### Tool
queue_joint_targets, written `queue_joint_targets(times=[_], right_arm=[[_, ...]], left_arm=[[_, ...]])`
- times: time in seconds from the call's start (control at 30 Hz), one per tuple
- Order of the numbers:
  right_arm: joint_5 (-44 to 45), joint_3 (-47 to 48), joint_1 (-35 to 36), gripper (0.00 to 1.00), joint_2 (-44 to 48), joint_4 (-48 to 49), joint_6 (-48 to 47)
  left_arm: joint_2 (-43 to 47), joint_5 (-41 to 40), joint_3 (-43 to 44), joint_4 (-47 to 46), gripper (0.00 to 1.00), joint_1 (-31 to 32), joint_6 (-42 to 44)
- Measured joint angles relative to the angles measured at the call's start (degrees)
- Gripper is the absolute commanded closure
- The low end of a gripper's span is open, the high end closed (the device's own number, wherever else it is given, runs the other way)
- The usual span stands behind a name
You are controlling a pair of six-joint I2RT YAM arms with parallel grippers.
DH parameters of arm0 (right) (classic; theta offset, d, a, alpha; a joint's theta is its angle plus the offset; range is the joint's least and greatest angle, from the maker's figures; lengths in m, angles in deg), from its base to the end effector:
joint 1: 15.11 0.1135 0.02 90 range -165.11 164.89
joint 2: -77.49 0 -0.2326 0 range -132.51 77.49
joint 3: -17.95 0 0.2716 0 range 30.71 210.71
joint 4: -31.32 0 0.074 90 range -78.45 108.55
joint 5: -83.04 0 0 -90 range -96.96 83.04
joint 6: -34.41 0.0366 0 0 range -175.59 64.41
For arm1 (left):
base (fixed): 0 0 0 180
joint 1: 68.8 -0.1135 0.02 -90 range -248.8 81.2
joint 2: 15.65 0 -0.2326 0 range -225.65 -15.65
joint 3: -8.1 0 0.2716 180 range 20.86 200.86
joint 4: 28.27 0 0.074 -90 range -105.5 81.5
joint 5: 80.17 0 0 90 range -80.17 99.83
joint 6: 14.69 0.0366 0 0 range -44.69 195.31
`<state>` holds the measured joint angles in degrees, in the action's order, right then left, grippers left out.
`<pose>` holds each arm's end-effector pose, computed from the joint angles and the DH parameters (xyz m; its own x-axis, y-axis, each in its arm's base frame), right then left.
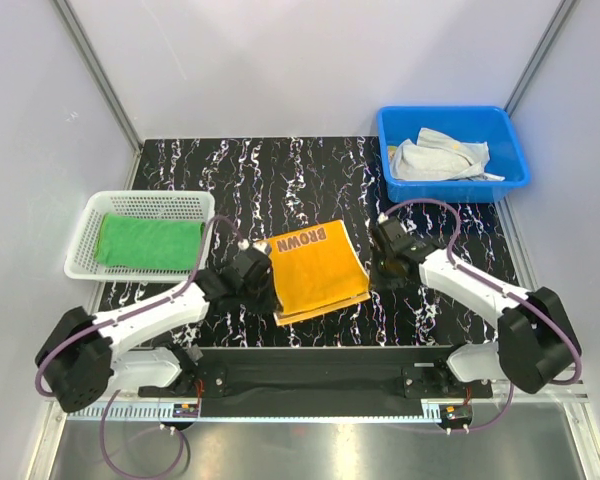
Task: Fold and stack the towels
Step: Fold the towel
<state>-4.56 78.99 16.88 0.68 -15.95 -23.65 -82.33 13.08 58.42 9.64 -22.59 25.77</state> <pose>0.2370 0.1462 0.1676 -0.9130 0.0529 -0.4045 -0.0356 0.9774 0.2082 0.1736 -0.1841 0.1609 -0.9303 -0.1272 -0.3439 0.0551 0.8787 -0.4742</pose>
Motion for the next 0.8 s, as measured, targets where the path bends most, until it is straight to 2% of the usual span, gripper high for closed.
queue_joint_targets(times=[0.2,0.67,0.7,0.73,0.8], right_arm=[[-0.9,-6.6,0.4,1.00,-2.3,1.4,1.9],[0.0,-8.2,0.4,1.00,-3.4,4.6,4.2],[0.1,-8.2,0.4,0.93,-3.4,4.7,4.3],[0.2,-8.2,0.4,0.87,-3.4,4.7,4.4],[0.3,-8.2,0.4,0.75,-3.4,4.7,4.7]], left_arm=[[-3.7,1.2,-7.1,-4.7,1.00,1.2,-2.0],[-3.5,1.2,-9.5,-9.2,1.00,1.5,-3.3],[-3.3,1.2,-9.7,-9.4,1.00,1.6,-3.3],[-3.0,1.3,-9.9,-9.4,0.96,1.7,-3.4],[-2.6,1.3,-10.0,-9.4,0.81,1.8,-3.4]])
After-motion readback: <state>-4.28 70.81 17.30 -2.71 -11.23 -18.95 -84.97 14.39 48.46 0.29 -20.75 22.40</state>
